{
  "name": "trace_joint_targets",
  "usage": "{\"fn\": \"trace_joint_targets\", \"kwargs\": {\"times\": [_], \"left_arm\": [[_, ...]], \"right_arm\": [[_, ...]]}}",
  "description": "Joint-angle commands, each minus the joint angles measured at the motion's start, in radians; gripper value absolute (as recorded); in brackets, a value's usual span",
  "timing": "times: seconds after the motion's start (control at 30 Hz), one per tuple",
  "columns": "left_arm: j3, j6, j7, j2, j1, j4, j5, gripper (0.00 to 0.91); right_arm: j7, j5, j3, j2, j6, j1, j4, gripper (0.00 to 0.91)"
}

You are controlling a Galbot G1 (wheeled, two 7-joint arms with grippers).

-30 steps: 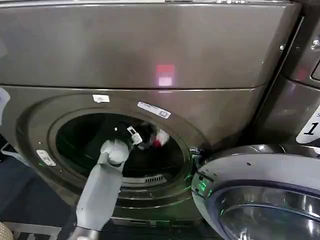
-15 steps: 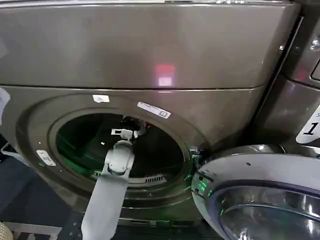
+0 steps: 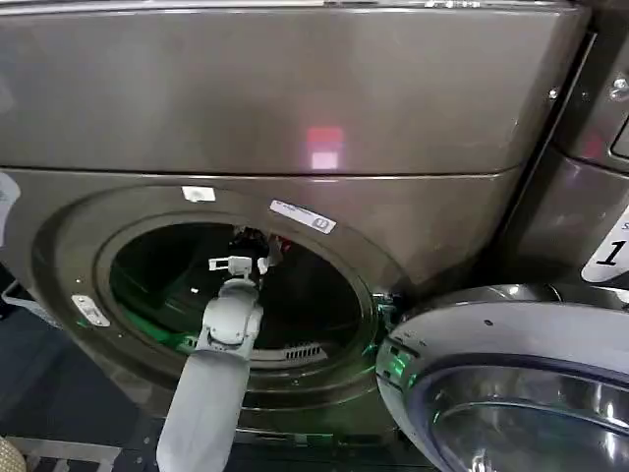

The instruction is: Grasp the clothes from the dryer.

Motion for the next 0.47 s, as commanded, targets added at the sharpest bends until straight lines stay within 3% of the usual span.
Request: {"fn": "trace_joint_targets", "kwargs": {"times": [0.03, 0.47], "left_arm": [[0.0, 0.002, -0.011, -0.001, 0.002, -0.009, -0.011, 0.0], [-0.006, 0.002, -0.01, 0.003, -0.003, -0.006, -0.012, 0.0]], "right_arm": [[0.0, 0.009, 0.014, -0.001, -0.044, 0.002, 0.027, 0.907], [-0.001, 0.005, 0.021, -0.004, -0.042, 0.001, 0.025, 0.907]]}}
